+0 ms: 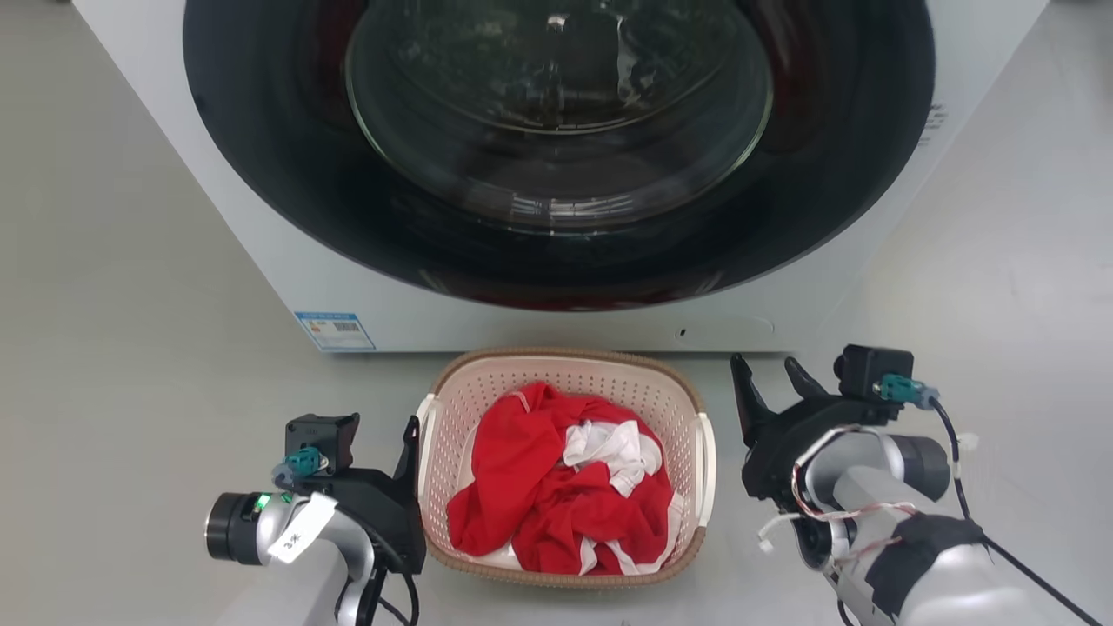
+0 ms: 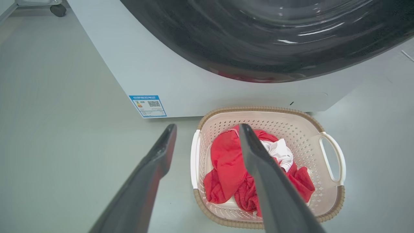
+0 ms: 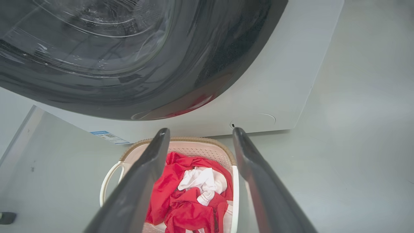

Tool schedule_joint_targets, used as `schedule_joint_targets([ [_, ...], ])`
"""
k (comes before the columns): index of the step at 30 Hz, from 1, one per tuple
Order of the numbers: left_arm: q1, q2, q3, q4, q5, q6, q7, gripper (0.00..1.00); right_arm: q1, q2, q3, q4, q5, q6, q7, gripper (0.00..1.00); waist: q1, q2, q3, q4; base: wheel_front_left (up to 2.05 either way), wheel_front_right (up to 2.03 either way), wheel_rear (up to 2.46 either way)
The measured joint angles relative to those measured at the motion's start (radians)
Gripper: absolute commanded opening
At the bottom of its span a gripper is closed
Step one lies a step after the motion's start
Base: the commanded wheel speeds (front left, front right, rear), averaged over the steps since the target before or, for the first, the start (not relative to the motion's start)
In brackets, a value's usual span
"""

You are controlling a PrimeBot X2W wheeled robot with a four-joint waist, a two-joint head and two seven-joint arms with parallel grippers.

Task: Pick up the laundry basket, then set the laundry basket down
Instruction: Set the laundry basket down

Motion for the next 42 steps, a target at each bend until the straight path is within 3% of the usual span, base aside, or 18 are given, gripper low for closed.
schedule_joint_targets([
  [12,0.202,0.053,0.096,-0.254,0.089,0.040,0.000,1.00,0.230,-0.072,-0.129,-0.251,-0.146,-0.033,0.000,1.00,0.0001,0.0000,-0.117,-0.013,0.00,0.00,0.00],
  [24,0.434,0.084,0.182,-0.505,0.204,0.049,0.000,1.00,0.507,-0.124,-0.282,-0.555,-0.314,-0.051,0.000,1.00,0.0001,0.0000,-0.225,-0.018,0.00,0.00,0.00],
  [32,0.572,0.068,0.319,-0.623,0.308,0.049,0.000,1.00,0.672,-0.121,-0.441,-0.712,-0.454,-0.053,0.000,1.00,0.0000,0.0000,-0.271,-0.016,0.00,0.00,0.00],
  [42,0.667,0.039,0.415,-0.744,0.405,0.049,0.000,1.00,0.800,-0.074,-0.566,-0.860,-0.603,-0.053,0.000,1.00,0.0002,0.0001,-0.280,-0.014,0.00,0.00,0.00],
])
